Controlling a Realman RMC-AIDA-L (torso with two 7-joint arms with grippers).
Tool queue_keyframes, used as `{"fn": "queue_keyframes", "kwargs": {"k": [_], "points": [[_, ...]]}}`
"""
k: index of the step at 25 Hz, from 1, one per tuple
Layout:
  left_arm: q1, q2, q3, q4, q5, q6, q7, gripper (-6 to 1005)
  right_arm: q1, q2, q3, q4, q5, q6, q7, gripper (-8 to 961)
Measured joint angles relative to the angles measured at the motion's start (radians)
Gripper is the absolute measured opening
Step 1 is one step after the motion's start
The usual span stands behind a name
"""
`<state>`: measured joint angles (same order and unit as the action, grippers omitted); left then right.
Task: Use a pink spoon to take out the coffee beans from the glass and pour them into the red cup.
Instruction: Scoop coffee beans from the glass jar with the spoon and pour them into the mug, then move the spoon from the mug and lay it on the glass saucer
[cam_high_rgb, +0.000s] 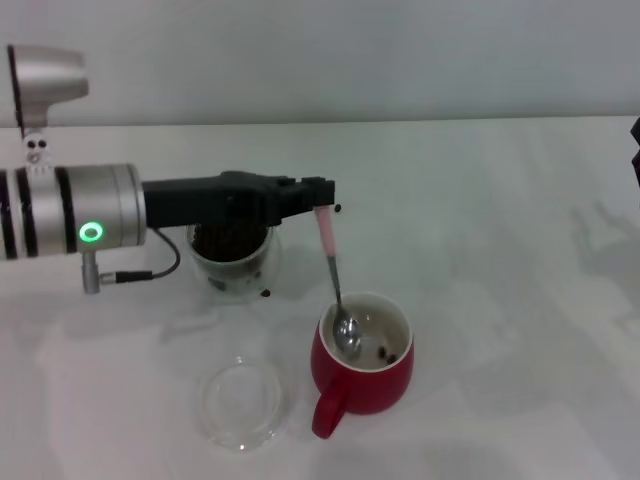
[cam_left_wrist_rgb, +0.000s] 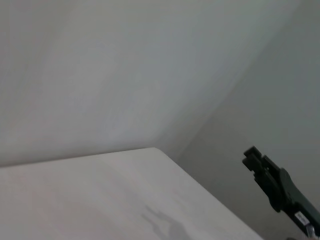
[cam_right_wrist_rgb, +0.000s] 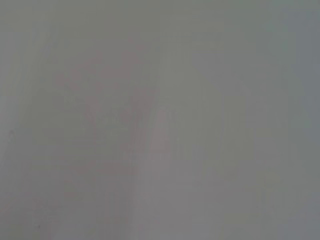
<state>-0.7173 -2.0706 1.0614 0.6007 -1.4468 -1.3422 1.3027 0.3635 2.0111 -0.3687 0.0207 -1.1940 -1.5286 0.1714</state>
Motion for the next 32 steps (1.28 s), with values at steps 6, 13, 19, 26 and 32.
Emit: {"fn": "queue_keyframes", "kwargs": {"k": [6, 13, 19, 26, 32], "points": [[-0.024, -0.001, 0.009, 0.04, 0.006, -0.005, 0.038, 128, 0.003, 0.0, 0.001, -0.003, 0.001, 0.001, 0.0, 351], [-0.029, -0.003, 0.007, 0.051, -0.037, -0.009, 0.05, 128, 0.005, 0.0, 0.005, -0.006, 0.005, 0.003, 0.0, 353], [0.036, 0.004, -0.042, 0.112, -0.072, -0.052, 0.03, 127, 0.011, 0.0, 0.006, -0.008, 0.005, 0.011, 0.0, 354], [0.149, 0.012, -0.131, 0.126, -0.08, -0.113, -0.01, 127, 0.024, 0.0, 0.007, -0.01, 0.023, 0.021, 0.0, 356], [0.268, 0.011, -0.141, 0.096, -0.081, -0.114, 0.004, 128, 0.04, 0.0, 0.008, -0.01, 0.081, 0.045, 0.0, 358]]}}
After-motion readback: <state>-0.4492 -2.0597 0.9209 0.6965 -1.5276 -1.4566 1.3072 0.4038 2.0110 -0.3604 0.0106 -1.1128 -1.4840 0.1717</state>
